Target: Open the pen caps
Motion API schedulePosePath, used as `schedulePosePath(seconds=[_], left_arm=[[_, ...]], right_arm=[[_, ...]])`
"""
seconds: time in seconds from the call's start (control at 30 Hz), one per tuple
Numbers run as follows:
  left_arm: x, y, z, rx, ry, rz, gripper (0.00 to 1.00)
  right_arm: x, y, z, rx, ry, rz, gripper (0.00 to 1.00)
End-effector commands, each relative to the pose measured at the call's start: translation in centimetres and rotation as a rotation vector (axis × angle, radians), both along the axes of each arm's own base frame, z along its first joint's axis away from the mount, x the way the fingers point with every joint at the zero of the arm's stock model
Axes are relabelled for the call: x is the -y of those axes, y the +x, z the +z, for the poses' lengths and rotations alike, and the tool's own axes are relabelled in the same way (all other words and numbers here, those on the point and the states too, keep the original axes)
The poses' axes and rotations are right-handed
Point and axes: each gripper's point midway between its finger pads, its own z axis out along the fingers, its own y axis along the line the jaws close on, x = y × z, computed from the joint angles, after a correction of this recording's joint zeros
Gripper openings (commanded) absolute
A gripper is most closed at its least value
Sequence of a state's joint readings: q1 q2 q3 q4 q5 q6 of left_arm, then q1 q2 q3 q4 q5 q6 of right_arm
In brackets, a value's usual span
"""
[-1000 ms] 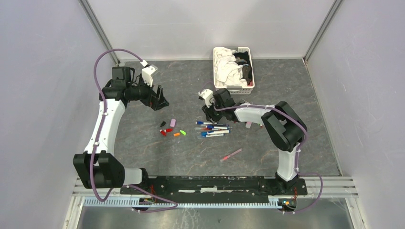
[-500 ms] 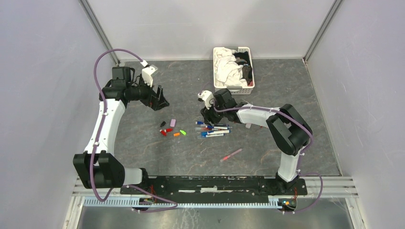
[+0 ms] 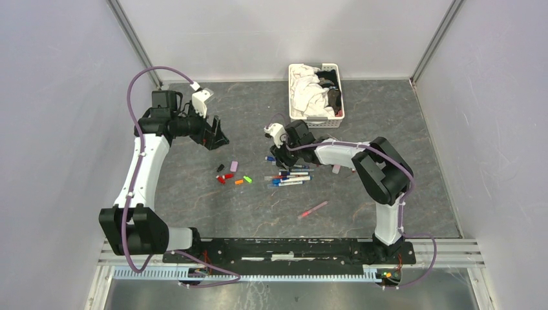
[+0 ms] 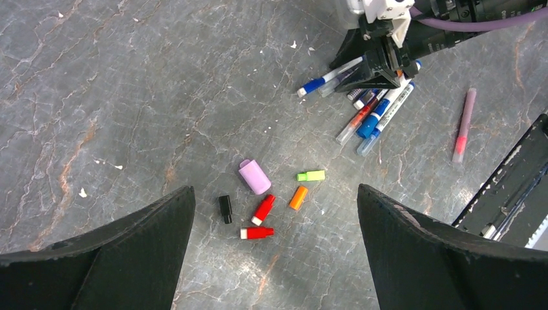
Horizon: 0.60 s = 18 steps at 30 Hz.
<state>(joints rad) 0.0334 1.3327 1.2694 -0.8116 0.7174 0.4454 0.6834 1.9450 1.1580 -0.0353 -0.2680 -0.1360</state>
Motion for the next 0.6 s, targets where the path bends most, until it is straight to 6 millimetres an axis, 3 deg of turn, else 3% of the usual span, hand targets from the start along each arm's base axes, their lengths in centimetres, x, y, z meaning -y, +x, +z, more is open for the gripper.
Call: schedulePosePath(seconds=[0.0, 0.2, 0.37, 0.57], left_arm=[[0.5, -0.1, 0.6, 0.019, -0.022, -0.041, 1.00], [0.7, -0.4, 0.4, 0.010, -0.025, -0.060, 1.00], [0.8, -0.4, 0.1, 0.002, -0.033, -0.071, 1.00], [0.9, -0.6, -0.3, -0.007, -0.033, -0.075, 1.00]], right_arm=[[-0.8, 1.3, 0.3, 0.011, 0.004, -0.028, 0.42], [-2.6, 1.1, 3.0, -0.013, 0.094, 0.035, 0.48], [-2.6, 2.3, 5.0, -0.013, 0.161, 0.014, 0.45], [-2.3, 2.6, 3.9, -0.029, 0.139, 0.013, 0.38]])
